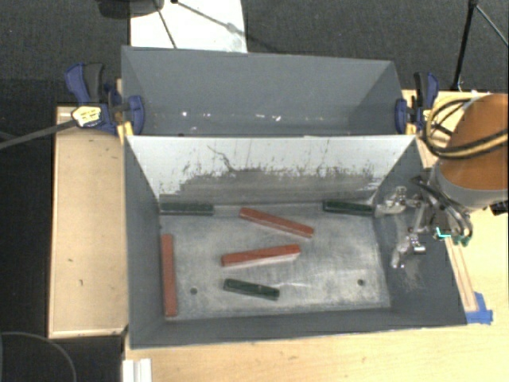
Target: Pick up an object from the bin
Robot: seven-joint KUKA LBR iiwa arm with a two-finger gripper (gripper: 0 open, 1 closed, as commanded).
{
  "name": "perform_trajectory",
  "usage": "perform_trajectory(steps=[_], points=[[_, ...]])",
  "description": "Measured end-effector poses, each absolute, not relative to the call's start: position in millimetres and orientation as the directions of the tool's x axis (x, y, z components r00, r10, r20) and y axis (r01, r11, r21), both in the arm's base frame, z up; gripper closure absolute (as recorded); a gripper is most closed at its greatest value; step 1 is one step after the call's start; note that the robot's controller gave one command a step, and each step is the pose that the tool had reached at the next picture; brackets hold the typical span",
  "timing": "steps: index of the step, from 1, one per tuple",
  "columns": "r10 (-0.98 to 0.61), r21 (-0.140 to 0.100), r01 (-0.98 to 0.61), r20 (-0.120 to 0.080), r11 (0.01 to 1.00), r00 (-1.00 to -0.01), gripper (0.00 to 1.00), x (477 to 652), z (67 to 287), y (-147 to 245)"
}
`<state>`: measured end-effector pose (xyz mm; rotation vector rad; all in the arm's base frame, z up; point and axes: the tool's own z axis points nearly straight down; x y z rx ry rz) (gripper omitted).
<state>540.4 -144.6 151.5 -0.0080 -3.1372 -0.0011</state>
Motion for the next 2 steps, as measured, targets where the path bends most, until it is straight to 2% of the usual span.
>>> perform_trajectory(steps=[1,2], points=[[0.001,-0.001,0.001,-0.003,1.0,-1.0,0.0,542.4,155.5,-144.1],[-0.065,-0.003,-0.065,-0.007,0.998,-0.998,0.0,535.0,113.4,-99.5]])
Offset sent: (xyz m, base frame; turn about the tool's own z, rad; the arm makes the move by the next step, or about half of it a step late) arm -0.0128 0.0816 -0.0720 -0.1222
